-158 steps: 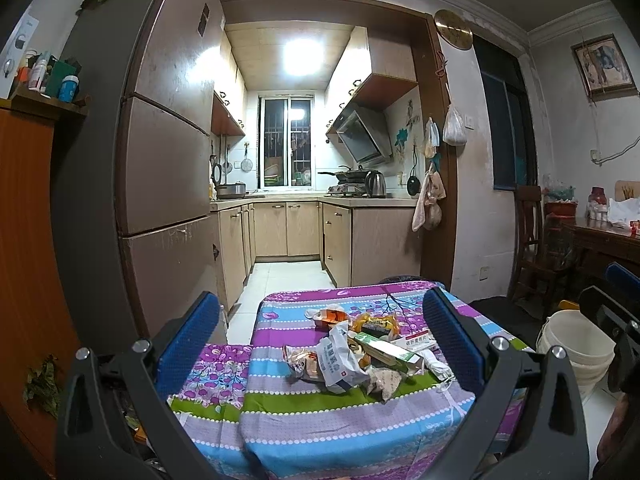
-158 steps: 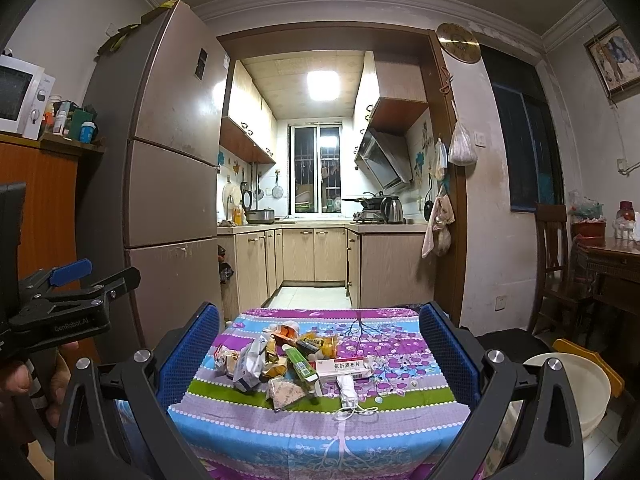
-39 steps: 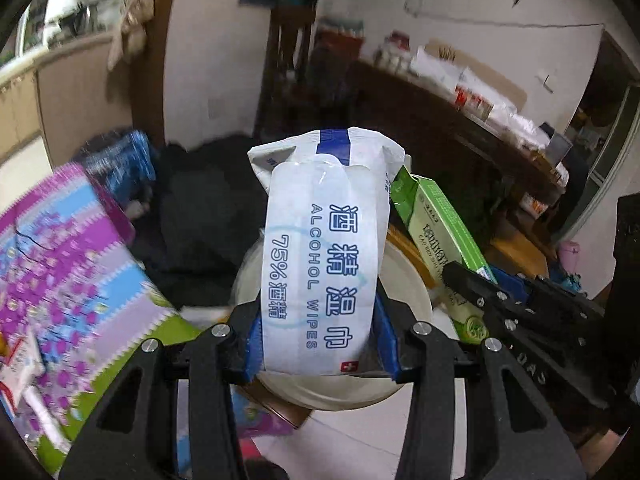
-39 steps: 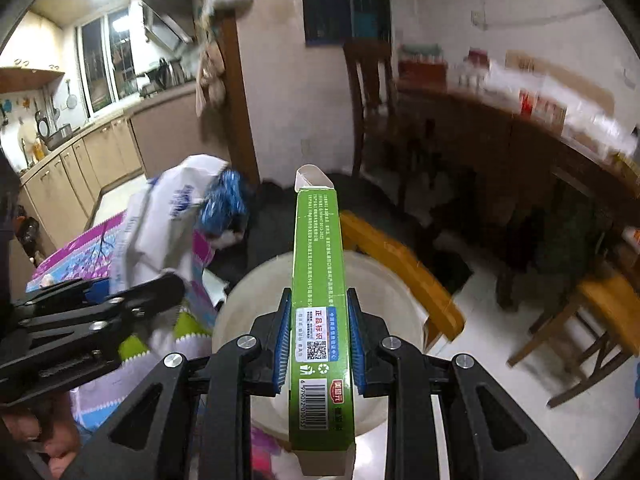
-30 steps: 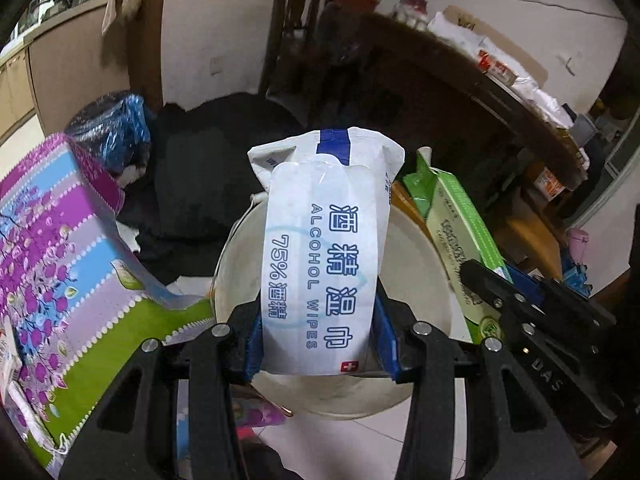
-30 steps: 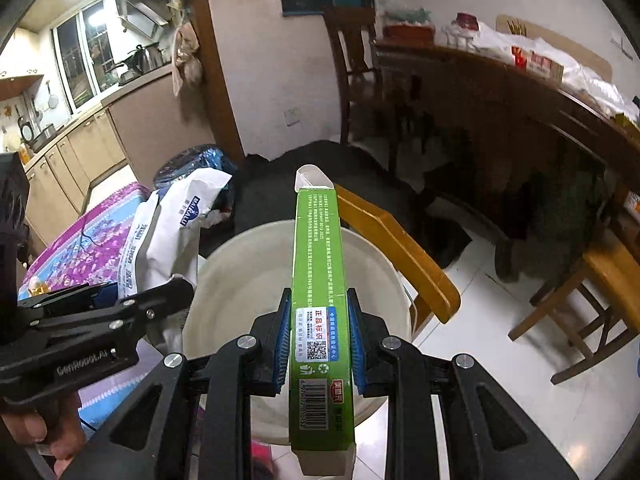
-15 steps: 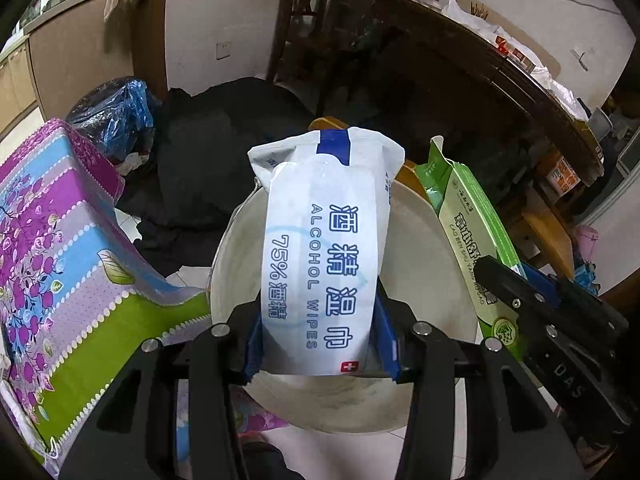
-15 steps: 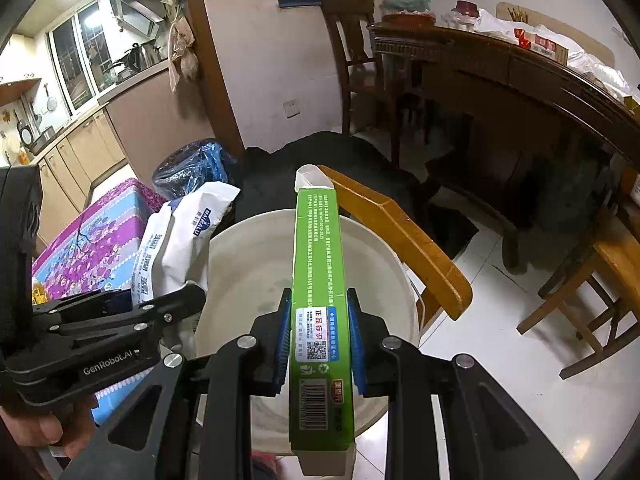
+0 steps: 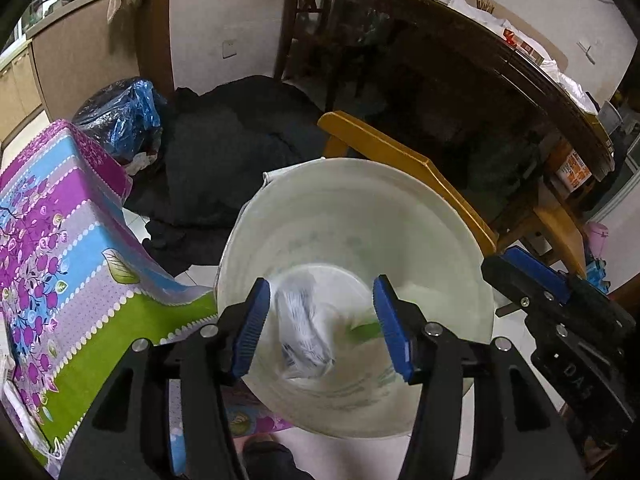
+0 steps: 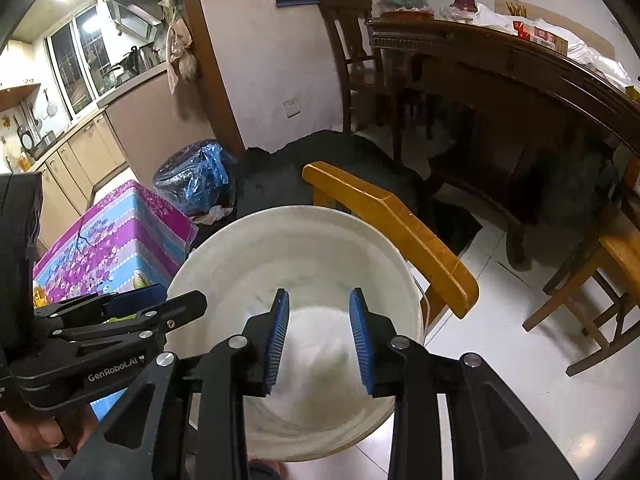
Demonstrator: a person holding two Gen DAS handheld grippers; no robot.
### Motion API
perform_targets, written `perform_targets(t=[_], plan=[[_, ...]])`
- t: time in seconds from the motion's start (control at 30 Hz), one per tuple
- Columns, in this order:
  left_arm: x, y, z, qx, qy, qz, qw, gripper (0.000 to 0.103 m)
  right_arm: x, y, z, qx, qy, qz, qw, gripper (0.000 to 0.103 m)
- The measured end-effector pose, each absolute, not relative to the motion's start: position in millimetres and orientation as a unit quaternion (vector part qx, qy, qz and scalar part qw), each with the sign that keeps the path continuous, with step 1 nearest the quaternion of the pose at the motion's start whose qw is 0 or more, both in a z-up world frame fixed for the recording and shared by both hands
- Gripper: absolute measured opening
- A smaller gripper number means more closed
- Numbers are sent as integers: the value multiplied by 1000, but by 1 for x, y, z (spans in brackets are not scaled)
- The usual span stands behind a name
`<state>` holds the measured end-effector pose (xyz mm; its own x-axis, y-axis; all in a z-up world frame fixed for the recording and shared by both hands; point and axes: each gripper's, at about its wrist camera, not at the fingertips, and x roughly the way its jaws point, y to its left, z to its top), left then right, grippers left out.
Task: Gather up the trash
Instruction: 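Open both tools to drop the wipes pack and toothpaste box into the bucket, then move both tools back to the tablecloth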
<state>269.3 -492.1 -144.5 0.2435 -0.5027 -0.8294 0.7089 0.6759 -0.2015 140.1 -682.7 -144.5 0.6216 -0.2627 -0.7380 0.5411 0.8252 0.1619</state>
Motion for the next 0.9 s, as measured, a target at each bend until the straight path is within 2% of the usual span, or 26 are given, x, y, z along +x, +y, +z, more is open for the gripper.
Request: perform_targets(t=[0.27,0.37,0.43,0.5,0.57,0.6,0.73,0.9], plan=[[262,-485,-135,105,467,-391,786,52,131,-670,-124,177,349,-227,892,32],[258,-474,-129,103,459,-391,791,52,123,-657,-109,163,329,-223,903,36],[255,-459,-121,97,451,-394,795,52,112,-639,-93,155,300,-209,918,40],[250,-436,-109,93,431,-396,805,52,100,-616,-78,142,262,-191,935,56],[242,-401,-94,90,401,-400,819,62,90,-591,-67,135,230,-163,950,67],[239,-374,-86,90,381,-393,832,63,87,-574,-63,129,216,-141,957,71],[238,-282,-73,79,347,-364,861,72,95,-517,-63,123,203,-47,970,73],[253,-150,-83,52,351,-282,891,76,125,-439,-79,104,222,66,967,75]])
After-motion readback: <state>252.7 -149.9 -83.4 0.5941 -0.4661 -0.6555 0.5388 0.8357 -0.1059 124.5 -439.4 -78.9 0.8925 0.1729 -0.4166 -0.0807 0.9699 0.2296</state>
